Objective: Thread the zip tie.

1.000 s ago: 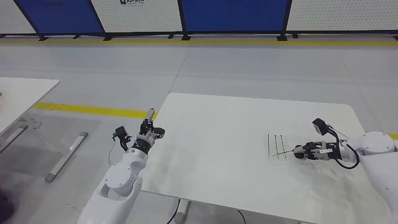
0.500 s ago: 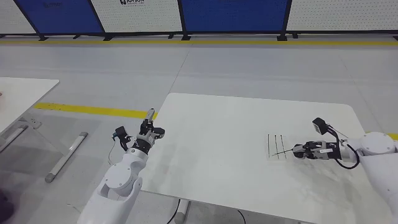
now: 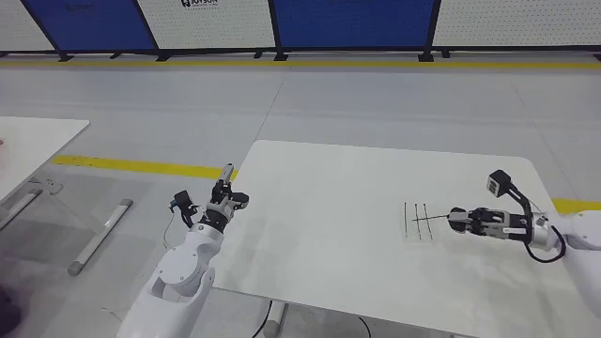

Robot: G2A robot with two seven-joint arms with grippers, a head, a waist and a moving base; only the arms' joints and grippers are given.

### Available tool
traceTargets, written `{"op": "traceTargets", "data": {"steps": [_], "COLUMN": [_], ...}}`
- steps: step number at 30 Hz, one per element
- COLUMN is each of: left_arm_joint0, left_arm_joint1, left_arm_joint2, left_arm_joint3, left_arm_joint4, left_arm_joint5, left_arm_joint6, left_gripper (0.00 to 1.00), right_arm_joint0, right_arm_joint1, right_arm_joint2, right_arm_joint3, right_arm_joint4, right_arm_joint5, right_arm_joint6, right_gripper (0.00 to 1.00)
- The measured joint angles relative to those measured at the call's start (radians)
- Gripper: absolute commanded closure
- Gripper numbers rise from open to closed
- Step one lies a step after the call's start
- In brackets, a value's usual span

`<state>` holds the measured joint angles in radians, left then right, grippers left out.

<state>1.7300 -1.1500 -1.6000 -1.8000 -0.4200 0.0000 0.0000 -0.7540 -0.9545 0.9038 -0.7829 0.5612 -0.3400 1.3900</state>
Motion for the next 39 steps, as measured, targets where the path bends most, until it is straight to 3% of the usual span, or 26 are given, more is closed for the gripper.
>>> {"op": "traceTargets", "data": {"steps": [11,20,23,26,36,39], "left_arm_joint0": [0.0,0.0,0.0,0.0,0.0,-0.007], "left_arm_joint1": [0.0,0.0,0.0,0.0,0.0,-0.002], "left_arm_joint2": [0.0,0.0,0.0,0.0,0.0,0.004], "left_arm_joint3": [0.0,0.0,0.0,0.0,0.0,0.002], "left_arm_joint4": [0.0,0.0,0.0,0.0,0.0,-0.013], "left_arm_joint5": [0.0,0.0,0.0,0.0,0.0,-0.007], "left_arm_joint6": [0.0,0.0,0.0,0.0,0.0,-0.008], "left_gripper": [0.0,0.0,0.0,0.0,0.0,0.0], "right_arm_joint0": [-0.019,-0.117,-0.141,-0.146,-0.145,-0.166], "right_arm_joint1": [0.0,-0.003,-0.017,-0.038,-0.038,-0.04], "right_arm_joint2": [-0.002,0.097,0.087,0.043,0.048,0.058], "right_arm_joint3": [-0.028,-0.245,-0.322,-0.322,-0.319,-0.324], "right_arm_joint4": [0.003,0.111,0.097,0.099,0.099,0.113], "right_arm_joint5": [0.007,0.0,0.0,0.008,0.008,0.017], "right_arm_joint6": [-0.019,-0.056,-0.095,-0.185,-0.174,-0.219], "right_gripper": [1.0,1.0,1.0,1.0,1.0,1.0]}}
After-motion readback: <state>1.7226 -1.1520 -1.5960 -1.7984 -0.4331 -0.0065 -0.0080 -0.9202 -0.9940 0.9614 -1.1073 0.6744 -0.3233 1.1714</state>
